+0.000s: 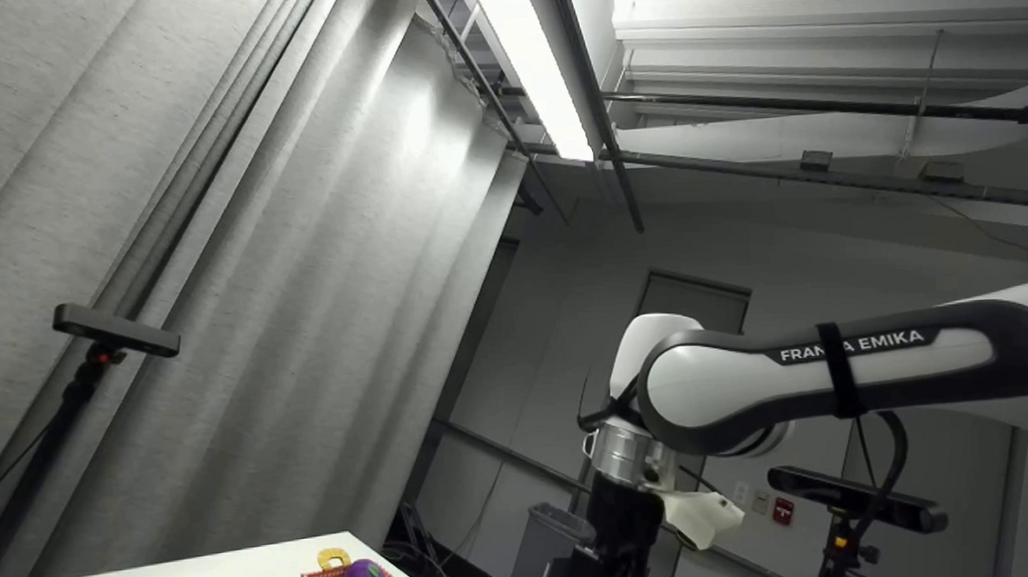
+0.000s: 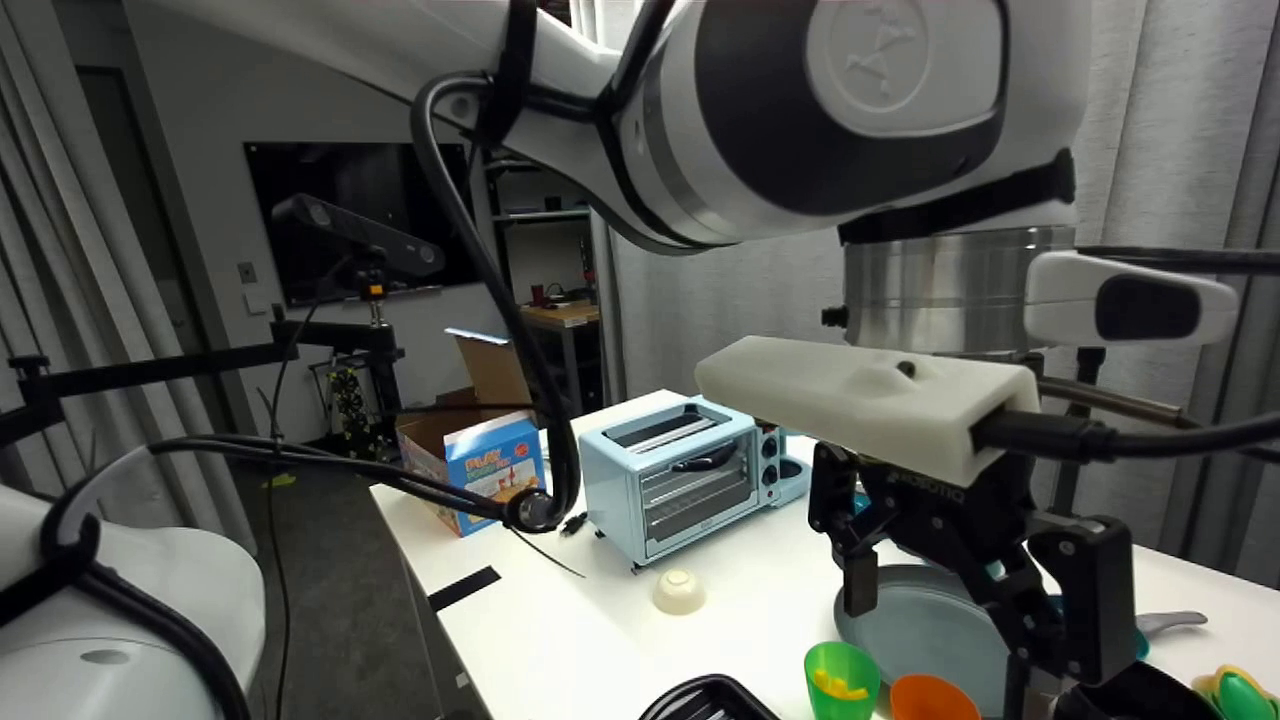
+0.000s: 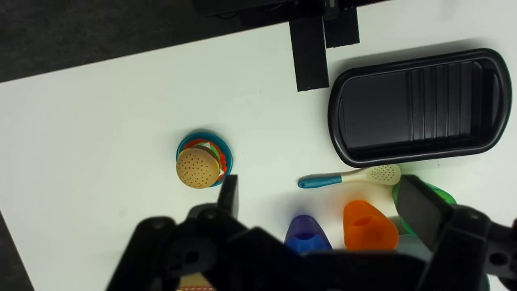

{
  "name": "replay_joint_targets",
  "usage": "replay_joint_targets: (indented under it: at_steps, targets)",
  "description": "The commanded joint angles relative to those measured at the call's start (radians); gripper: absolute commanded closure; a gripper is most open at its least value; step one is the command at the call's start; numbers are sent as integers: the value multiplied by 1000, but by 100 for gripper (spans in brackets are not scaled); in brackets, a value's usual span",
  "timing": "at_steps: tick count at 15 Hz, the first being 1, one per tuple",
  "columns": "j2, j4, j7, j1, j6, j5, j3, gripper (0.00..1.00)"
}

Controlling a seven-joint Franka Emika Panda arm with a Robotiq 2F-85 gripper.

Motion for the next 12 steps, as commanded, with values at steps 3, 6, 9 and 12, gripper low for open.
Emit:
replay_joint_targets:
  at_steps: [3, 6, 9, 12]
  targets:
    - [78, 2, -26, 13, 30, 20, -12, 0]
    - [122, -1, -28, 18, 45, 34, -14, 0]
    - [161, -7, -26, 22, 61, 51, -11, 0]
    - [187, -26, -22, 31, 68, 80, -3, 0]
